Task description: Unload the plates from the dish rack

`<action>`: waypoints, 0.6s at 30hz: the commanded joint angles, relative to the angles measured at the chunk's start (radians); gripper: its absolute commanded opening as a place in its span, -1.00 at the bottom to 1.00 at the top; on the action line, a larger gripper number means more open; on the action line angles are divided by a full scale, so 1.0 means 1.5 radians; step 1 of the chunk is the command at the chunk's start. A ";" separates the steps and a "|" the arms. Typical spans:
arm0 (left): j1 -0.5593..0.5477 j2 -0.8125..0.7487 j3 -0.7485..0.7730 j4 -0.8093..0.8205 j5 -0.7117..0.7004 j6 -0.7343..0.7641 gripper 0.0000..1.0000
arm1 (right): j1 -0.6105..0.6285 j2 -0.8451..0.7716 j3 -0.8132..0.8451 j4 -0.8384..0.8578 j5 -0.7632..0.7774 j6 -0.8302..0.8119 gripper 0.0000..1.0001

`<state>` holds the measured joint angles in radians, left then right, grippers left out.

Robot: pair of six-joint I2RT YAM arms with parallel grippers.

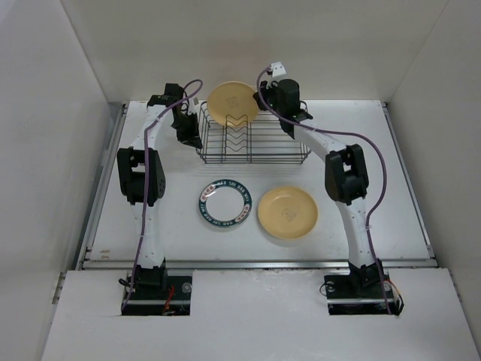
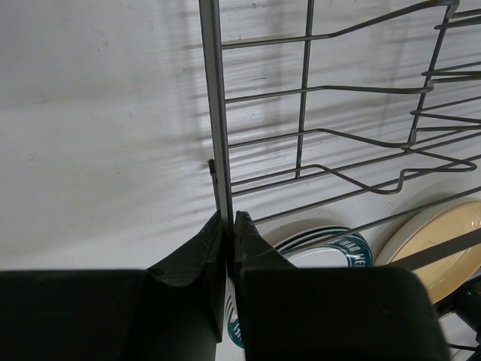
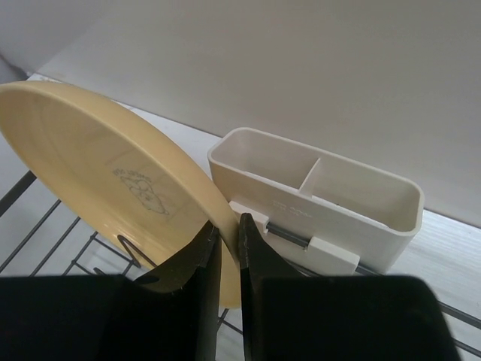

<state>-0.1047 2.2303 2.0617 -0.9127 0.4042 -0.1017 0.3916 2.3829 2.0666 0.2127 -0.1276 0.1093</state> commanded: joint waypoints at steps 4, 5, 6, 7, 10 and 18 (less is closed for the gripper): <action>-0.002 0.027 -0.003 -0.051 0.016 0.021 -1.00 | 0.004 -0.123 0.012 0.220 0.051 0.041 -1.00; -0.002 0.027 -0.003 -0.051 0.016 0.021 -1.00 | 0.004 -0.123 0.001 0.220 0.060 0.041 -1.00; -0.002 0.027 -0.003 -0.051 0.016 0.021 -1.00 | 0.004 -0.129 -0.005 0.231 0.061 0.041 -1.00; -0.002 0.027 -0.003 -0.051 0.016 0.021 -1.00 | 0.004 -0.129 -0.005 0.242 0.073 0.041 -1.00; -0.002 0.027 -0.003 -0.051 0.023 0.021 -1.00 | 0.010 -0.129 -0.004 0.256 0.087 0.041 -1.00; -0.002 0.021 -0.003 -0.051 0.024 0.021 -1.00 | 0.030 -0.163 -0.029 0.318 0.000 -0.078 -1.00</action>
<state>-0.1028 2.2311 2.0621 -0.9146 0.4122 -0.1009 0.4137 2.3493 1.9854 0.3126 -0.0891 0.0280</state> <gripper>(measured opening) 0.029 0.163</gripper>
